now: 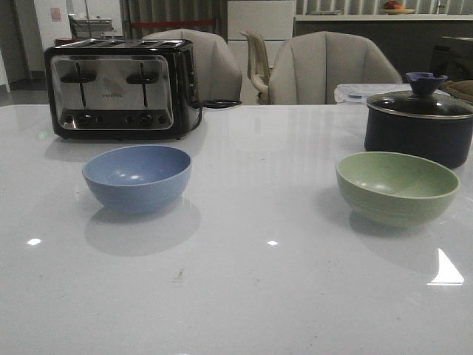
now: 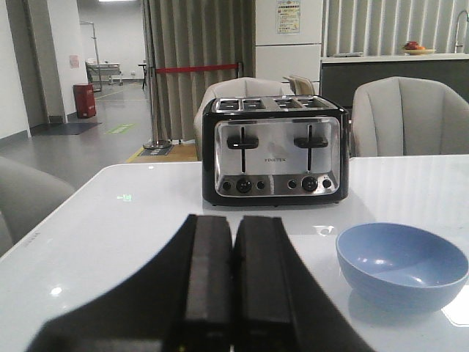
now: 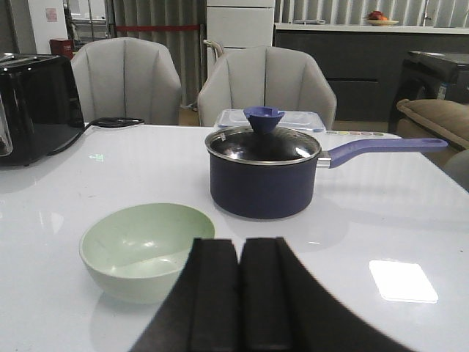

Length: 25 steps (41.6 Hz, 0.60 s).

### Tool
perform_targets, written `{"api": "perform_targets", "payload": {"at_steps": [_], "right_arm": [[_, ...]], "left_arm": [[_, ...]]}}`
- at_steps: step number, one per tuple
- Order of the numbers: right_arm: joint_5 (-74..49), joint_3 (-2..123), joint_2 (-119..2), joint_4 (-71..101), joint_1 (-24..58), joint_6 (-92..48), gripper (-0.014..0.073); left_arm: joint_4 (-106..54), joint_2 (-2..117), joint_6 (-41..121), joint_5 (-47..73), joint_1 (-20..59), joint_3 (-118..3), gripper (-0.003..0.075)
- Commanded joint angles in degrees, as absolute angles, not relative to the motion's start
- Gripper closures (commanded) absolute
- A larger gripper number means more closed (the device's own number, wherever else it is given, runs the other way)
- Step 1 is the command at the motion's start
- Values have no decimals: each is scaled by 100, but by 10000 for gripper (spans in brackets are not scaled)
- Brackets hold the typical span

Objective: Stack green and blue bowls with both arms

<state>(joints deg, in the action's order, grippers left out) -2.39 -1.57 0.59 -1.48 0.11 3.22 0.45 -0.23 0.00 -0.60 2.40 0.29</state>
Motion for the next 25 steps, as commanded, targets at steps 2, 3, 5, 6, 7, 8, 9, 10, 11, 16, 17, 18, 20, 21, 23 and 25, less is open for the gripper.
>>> {"api": "perform_targets", "payload": {"at_steps": [2,3,5,6,7,8,9,10,11,16,17,18,20,21,23,25], "right_arm": [[290,-154,175,-196,-17,323,559],[290,-154,175,-196,-17,323,559],[297,-154,175,-196,-17,323,559],[328,-154,175,-196,-17,323,559],[349,-154,175,-196,-17,323,559],[357,-149,175,-196,-17,323,559],[373,-131,175,-191,-17,323,559],[360,-105,175,-191,-17,323,559],[345,-33,175,-191,-17,323,559],[222,469,175,-191,-17,323,559],[188,540,175,-197,-17,323,559],[135,685,175,-197,-17,323,559],[0,956,175,-197,-17,323,559],[-42,1115,160,-197,-17,323,559],[-165,1393,95,-204,-17,323,559],[-353,1679,-14,-204,-17,323,559]], "left_arm": [[0,-141,0,-556,264,150,619],[0,-141,0,-556,264,150,619],[0,-141,0,-584,264,150,619],[0,-141,0,-636,264,150,619],[0,-141,0,-682,264,139,619],[0,-141,0,-742,264,139,619],[0,-141,0,-806,264,139,619],[0,-141,0,-907,264,124,619],[0,-141,0,-958,264,110,619],[0,-141,0,-853,264,-273,619],[0,-141,0,-789,264,-372,619],[0,-141,0,-713,264,-512,619],[0,-139,0,-577,264,-782,619],[0,-128,0,-501,264,-908,619],[0,-107,0,-314,264,-1262,619],[0,-39,0,-73,264,-1585,619]]}}
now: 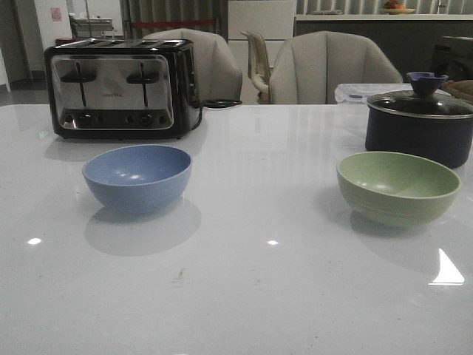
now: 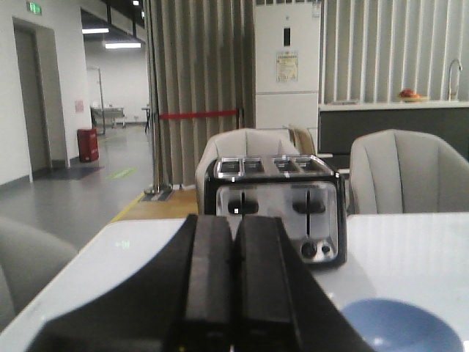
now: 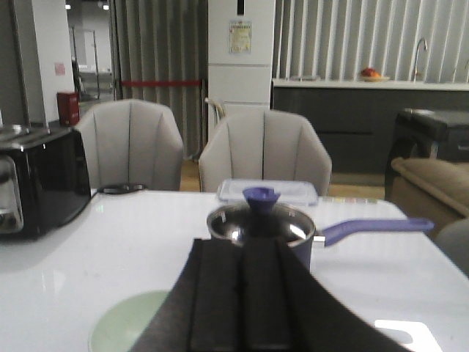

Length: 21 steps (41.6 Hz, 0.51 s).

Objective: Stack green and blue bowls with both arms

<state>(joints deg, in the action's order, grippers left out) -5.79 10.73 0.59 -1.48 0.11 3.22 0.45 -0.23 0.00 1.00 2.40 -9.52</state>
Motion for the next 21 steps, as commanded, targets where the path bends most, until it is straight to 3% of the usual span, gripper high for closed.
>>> {"api": "perform_targets", "payload": {"at_steps": [1,12,21], "right_arm": [[-423,1842,-76,-204,-17,323,559],[-1518,3195,-1315,-204,-17,323,559],[-2315,3466,-2377,-204,-17,323,559]], "left_arm": [[0,13,0,0,264,-1727,619],[-190,1062,0,1662,264,-3471,619],[-200,1981,0,2620,264,-3848,619]]}}
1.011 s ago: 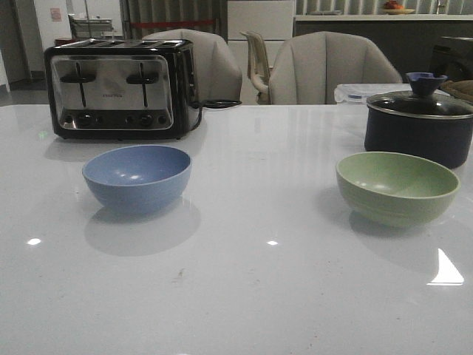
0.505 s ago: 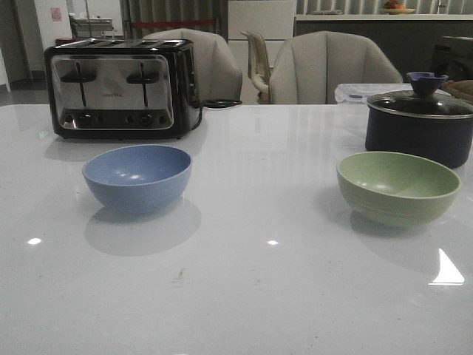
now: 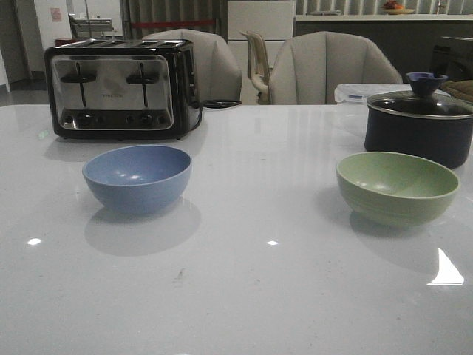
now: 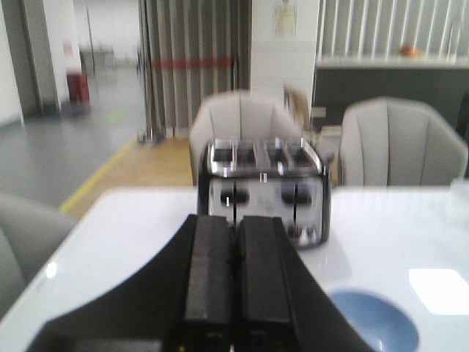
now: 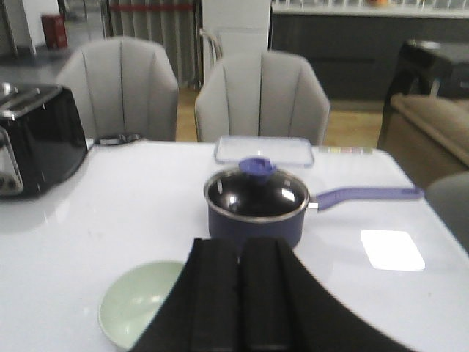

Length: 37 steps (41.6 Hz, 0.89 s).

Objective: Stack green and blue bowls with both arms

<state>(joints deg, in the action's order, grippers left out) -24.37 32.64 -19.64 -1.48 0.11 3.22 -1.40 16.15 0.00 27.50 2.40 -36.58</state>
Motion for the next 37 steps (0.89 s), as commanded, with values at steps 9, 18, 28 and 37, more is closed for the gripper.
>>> {"api": "perform_targets", "payload": {"at_steps": [9,18,28,37], "right_arm": [[-2768,3466,-3443,-204,-17,323,559],[-2785,3466,-4386,-204,-17,323,559],[-2751,3466,-5116,-204,-17,323,421],[-2265,3500,-5484,-159,-17,323,-3]], "left_arm": [[-200,2545,0,2750,264,-3623,619],[-200,2939,0,2710,264,-3510,619],[-200,3252,0,2840,264,-3510,529],[-200,3360,0,2840,264,-3510,237]]}}
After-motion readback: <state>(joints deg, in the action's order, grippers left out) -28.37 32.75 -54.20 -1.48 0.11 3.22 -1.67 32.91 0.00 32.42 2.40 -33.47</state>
